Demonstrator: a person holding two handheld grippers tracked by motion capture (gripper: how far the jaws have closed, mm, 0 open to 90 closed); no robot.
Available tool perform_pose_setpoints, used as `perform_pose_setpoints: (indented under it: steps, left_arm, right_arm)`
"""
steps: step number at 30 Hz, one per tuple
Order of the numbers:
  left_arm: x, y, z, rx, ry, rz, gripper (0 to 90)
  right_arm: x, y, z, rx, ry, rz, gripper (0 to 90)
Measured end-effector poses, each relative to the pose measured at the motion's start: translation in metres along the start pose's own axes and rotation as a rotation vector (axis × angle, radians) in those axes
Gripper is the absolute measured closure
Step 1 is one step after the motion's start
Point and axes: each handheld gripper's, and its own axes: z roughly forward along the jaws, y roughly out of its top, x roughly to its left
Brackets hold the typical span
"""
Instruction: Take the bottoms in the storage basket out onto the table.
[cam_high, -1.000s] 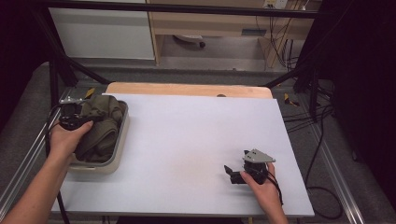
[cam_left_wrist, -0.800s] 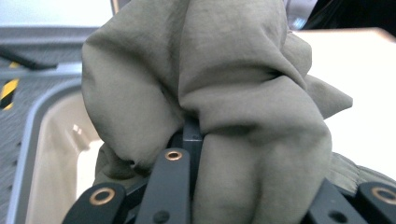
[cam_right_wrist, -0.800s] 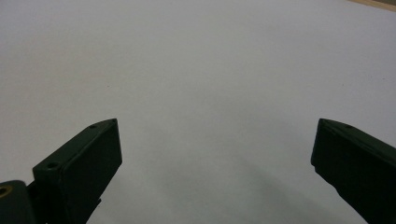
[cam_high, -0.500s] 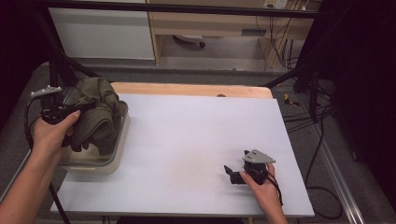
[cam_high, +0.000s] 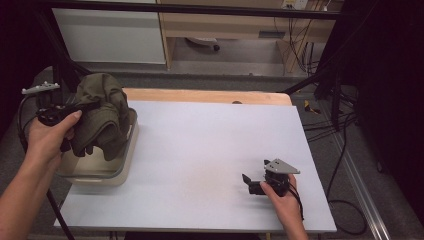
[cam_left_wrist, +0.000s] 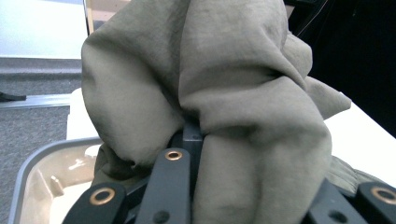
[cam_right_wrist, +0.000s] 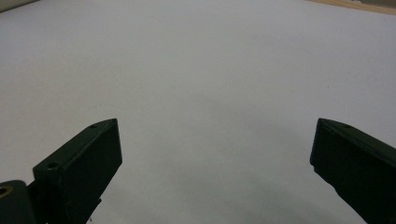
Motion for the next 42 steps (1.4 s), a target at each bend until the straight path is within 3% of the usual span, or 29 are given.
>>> perform_pose_setpoints:
  steps: [3,6,14,23,29,42]
  left_arm:
    - [-0.005,0.008,-0.001,-0.008,-0.015,-0.011,74.4]
    - [-0.014,0.017,-0.001,-0.011,-0.025,0.014,74.3]
    - [-0.029,0.037,0.008,-0.021,-0.034,0.020,74.3]
    - [-0.042,0.036,0.024,0.006,-0.029,0.055,74.1]
    - [-0.052,0.035,0.034,0.017,-0.047,0.060,74.1]
    - [-0.058,0.030,0.047,0.040,-0.054,0.059,74.0]
  right_arm:
    - [-0.001,0.000,-0.003,-0.013,-0.008,0.013,2.8]
    - [-0.001,0.002,-0.004,-0.028,-0.001,0.030,2.8]
    - [0.002,0.001,-0.001,-0.002,-0.007,-0.011,2.7]
    - [0.004,0.002,0.000,-0.002,-0.011,-0.020,2.8]
    - [0.003,0.002,-0.002,0.000,-0.017,-0.027,2.8]
    - [0.004,0.002,-0.001,0.005,-0.018,-0.033,2.7]
